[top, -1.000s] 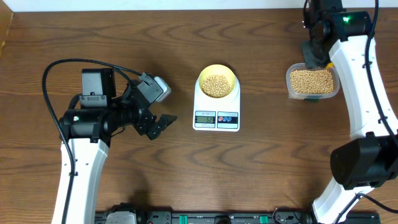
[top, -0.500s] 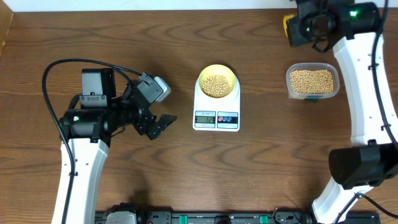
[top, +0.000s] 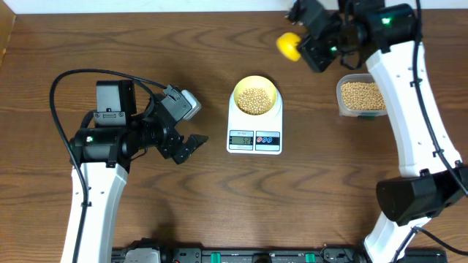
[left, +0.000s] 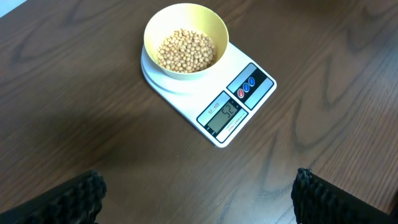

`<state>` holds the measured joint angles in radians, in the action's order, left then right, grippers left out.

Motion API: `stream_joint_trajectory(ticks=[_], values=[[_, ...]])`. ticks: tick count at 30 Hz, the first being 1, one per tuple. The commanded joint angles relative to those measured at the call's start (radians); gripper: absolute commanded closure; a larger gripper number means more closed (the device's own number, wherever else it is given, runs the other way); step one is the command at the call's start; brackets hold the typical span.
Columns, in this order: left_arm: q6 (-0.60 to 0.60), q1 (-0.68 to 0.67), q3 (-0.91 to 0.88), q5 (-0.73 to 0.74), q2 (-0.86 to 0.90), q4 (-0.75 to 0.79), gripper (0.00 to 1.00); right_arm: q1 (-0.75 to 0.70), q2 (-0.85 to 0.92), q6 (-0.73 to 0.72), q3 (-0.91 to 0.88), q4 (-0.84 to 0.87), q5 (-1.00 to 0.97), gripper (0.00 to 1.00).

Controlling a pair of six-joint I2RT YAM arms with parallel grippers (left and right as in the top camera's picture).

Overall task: Scoop item into bowl and weigh 50g on scale
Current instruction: 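Lift the filled scoop and carry it left over the bowl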

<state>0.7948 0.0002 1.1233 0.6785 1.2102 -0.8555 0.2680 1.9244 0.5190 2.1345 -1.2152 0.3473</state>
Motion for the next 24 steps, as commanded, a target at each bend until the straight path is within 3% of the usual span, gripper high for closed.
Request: stream_joint_trajectory(ticks=[1,18,24], values=[[0.016,0.005,0.005,0.009,0.0,0.0,0.02,0.014,0.029,0.062,-0.003,-0.012,0.122,0.99],[0.016,0.005,0.005,0.009,0.0,0.0,0.02,0.117,0.158,0.013,-0.031,-0.005,0.122,0.99],[0.016,0.005,0.005,0.009,0.0,0.0,0.02,0.161,0.184,0.013,-0.037,0.0,0.006,0.99]])
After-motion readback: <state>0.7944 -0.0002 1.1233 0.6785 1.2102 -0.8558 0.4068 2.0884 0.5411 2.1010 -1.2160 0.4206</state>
